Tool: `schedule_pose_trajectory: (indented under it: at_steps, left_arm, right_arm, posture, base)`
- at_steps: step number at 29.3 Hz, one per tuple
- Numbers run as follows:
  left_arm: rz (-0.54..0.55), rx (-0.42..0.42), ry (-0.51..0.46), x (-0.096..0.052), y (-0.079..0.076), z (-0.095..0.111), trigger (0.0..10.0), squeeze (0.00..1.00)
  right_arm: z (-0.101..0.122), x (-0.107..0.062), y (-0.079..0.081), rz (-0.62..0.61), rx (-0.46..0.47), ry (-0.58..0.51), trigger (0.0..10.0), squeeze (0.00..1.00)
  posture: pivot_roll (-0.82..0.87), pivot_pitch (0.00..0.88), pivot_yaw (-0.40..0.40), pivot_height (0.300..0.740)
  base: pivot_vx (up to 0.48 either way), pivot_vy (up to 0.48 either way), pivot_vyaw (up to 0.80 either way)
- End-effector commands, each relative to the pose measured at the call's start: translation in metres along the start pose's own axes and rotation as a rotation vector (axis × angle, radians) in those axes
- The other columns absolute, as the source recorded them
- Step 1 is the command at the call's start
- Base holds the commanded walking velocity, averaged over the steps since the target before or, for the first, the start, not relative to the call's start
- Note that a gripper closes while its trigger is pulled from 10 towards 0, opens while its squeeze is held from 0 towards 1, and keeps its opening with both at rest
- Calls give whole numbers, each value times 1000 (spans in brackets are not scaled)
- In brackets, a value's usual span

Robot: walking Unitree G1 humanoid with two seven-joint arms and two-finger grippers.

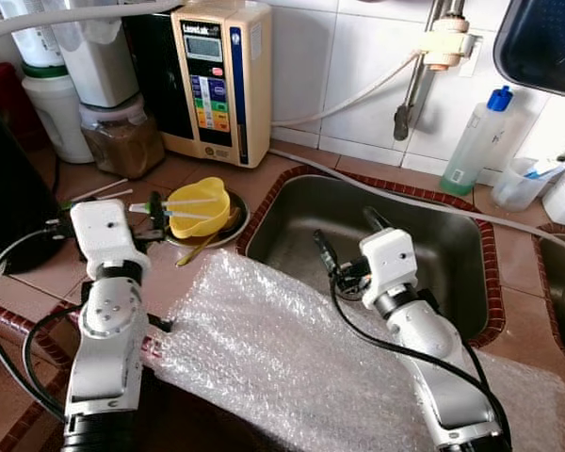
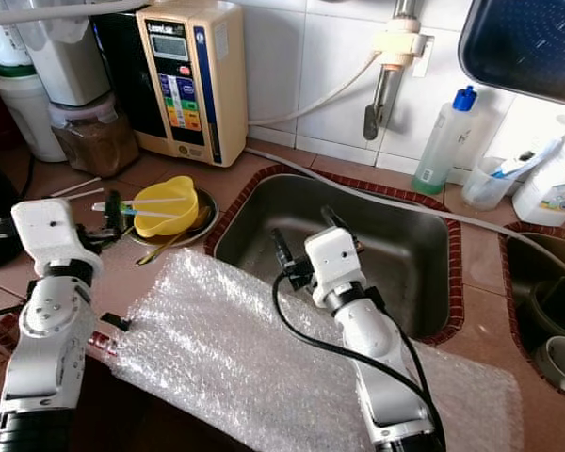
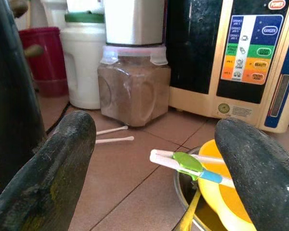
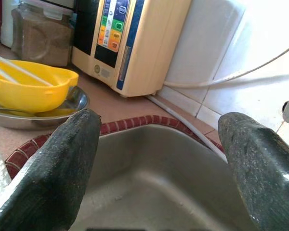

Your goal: Kitchen organization

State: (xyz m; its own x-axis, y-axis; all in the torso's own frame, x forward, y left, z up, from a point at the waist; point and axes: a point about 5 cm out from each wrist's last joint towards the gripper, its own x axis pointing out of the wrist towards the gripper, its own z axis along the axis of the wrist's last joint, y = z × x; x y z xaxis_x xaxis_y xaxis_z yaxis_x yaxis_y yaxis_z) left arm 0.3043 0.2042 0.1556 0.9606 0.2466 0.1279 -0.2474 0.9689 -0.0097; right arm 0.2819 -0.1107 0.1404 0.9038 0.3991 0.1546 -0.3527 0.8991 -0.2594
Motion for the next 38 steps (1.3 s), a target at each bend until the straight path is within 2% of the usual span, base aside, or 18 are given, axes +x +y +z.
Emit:
schedule_pose_trajectory:
  at_steps: [1,6,7,11,18,19,20,21,25,29,35,38]
  left_arm:
    - [11,-14,7,4,-1,1,10000,0]
    - [30,-75,48,9,0,-2,10000,0]
    - [31,-104,67,13,-1,-4,10000,0]
    - [28,-142,97,19,-2,-7,10000,0]
    - [46,-199,138,26,-2,-11,10000,0]
    - [54,-241,171,29,-3,-16,10000,0]
    - [54,-241,171,29,-3,-16,10000,0]
    - [47,-260,186,33,-5,-18,10000,0]
    - [31,-267,196,38,-7,-19,10000,0]
    - [21,-302,218,46,-6,-21,10000,0]
    - [-10,-283,161,58,-10,-8,10000,0]
    - [19,-275,153,59,-7,-6,10000,0]
  right_arm:
    - [5,1,0,11,-2,-15,10000,0]
    - [8,1,3,48,21,-26,10000,0]
    - [13,0,8,96,64,-41,10000,0]
    - [17,-5,17,182,91,-44,10000,0]
    - [18,-5,19,196,88,-41,10000,0]
    - [19,-5,22,222,100,-43,10000,0]
    - [19,-5,22,222,100,-43,10000,0]
    - [21,-6,29,288,123,-46,10000,0]
    - [22,-10,34,340,134,-34,10000,0]
    - [21,-11,29,317,160,-23,10000,0]
    - [21,-9,27,311,136,-23,10000,0]
    - [21,-9,27,313,132,-22,10000,0]
  posture:
    - [119,0,-6,740]
    - [112,0,-4,740]
    - [107,0,-3,740]
    - [100,0,1,740]
    - [91,0,3,740]
    - [90,0,5,740]
    - [90,0,5,740]
    - [84,0,7,740]
    - [75,0,10,740]
    - [69,0,11,740]
    - [70,0,13,740]
    - [70,0,15,740]
  base:
    - [0,0,0]
    - [0,0,0]
    - [0,0,0]
    - [0,0,0]
    - [0,0,0]
    - [0,0,0]
    - [0,0,0]
    - [0,0,0]
    - [0,0,0]
    - [0,0,0]
    - [0,0,0]
    - [0,0,0]
